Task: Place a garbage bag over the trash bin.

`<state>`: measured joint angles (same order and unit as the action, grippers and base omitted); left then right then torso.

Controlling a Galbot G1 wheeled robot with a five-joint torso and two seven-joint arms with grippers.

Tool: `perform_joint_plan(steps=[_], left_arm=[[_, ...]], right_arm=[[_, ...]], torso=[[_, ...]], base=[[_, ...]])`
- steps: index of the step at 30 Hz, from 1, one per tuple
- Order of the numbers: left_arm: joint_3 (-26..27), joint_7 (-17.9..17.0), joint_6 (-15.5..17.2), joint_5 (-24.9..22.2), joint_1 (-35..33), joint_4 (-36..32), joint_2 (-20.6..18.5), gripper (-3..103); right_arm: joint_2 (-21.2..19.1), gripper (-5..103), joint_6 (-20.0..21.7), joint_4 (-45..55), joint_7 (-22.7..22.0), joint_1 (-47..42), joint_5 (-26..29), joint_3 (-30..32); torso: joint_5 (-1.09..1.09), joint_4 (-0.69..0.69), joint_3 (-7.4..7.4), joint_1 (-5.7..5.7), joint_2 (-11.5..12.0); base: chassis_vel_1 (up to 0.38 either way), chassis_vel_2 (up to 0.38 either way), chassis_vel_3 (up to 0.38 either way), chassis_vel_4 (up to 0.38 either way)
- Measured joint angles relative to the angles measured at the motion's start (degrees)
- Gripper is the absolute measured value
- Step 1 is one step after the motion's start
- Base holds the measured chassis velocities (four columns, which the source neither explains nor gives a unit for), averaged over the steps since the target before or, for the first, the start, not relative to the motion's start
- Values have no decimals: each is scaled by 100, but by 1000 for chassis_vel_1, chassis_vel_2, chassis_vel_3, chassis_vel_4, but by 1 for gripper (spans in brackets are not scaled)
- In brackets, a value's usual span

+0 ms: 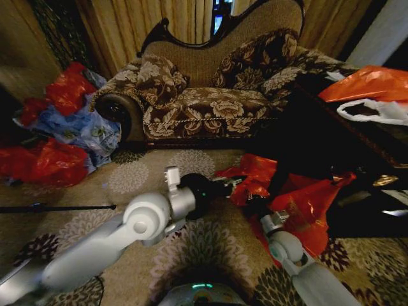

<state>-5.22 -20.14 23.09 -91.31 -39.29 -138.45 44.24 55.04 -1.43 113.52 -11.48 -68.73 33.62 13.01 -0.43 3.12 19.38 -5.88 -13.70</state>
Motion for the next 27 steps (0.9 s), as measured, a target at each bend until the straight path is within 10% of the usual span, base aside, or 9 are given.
perform_joint_plan(steps=[15,27], left_arm=[[83,238,15,-31,339,-21,-180,0],[363,439,-71,384,-125,128,-231,0]], right_arm=[[467,0,192,-267,-322,395,-88,-1458],[-123,0,135,157,68,76,-143,-1491]], torso=[[3,1,0,0,0],[2,0,0,0,0]], base=[[0,0,0,0],[0,0,0,0]])
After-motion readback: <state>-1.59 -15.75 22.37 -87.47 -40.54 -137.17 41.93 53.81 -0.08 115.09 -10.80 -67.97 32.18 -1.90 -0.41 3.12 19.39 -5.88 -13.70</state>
